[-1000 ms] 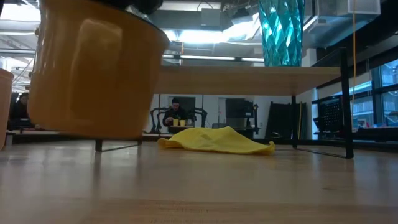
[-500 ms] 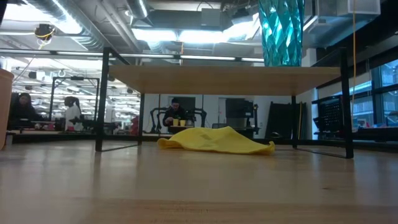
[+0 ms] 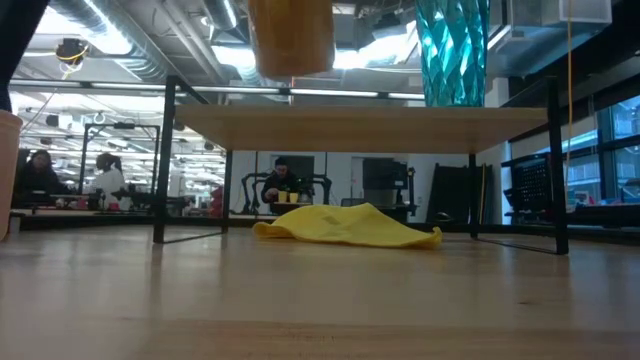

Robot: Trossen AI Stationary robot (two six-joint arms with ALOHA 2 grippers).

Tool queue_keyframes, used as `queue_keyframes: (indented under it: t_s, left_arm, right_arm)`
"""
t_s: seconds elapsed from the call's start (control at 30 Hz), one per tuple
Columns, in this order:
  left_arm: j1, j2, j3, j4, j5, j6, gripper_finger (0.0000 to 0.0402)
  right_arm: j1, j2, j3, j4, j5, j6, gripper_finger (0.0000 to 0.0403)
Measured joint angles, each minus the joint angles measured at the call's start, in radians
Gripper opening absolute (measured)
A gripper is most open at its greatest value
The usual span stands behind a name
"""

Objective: Stack small to large cups/mugs on shelf
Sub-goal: Put the yellow mug on the shelf

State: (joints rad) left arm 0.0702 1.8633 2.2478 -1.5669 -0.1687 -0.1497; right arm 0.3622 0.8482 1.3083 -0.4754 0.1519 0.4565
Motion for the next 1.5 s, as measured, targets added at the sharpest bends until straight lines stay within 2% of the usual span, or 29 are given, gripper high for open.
queue_keyframes:
  t_s: [0.17,0.27,0.37,0.5,0.77,1.07,1.3,1.5]
  left_arm:
    - [0.100,0.002,0.000,0.053,0.102,0.119,0.0014]
    - [0.133,0.006,0.000,0.105,0.176,0.151,0.0014]
    - [0.143,0.014,0.000,0.113,0.219,0.168,0.0014]
    - [0.140,0.054,0.000,0.112,0.247,0.198,0.0014]
    - [0.154,0.145,0.006,0.099,0.258,0.208,0.0014]
    - [0.192,0.159,0.109,0.132,0.319,0.184,0.0014]
    - [0.186,0.159,0.077,0.123,0.317,0.187,0.0014]
    - [0.182,0.159,0.065,0.238,0.377,0.186,0.0014]
  right_arm:
    - [0.000,0.000,0.000,-0.039,0.094,0.064,0.0168]
    - [0.000,0.000,0.000,-0.078,0.211,0.148,0.0168]
    - [0.000,0.000,0.000,-0.105,0.321,0.199,0.0168]
    - [0.000,0.000,0.000,-0.100,0.378,0.219,0.0168]
    - [0.000,0.006,0.000,-0.098,0.404,0.249,0.0168]
    - [0.000,0.047,0.000,-0.157,0.407,0.304,0.0168]
    - [0.000,0.076,0.000,-0.131,0.438,0.325,0.0168]
    - [0.000,0.075,0.000,-0.118,0.442,0.324,0.0168]
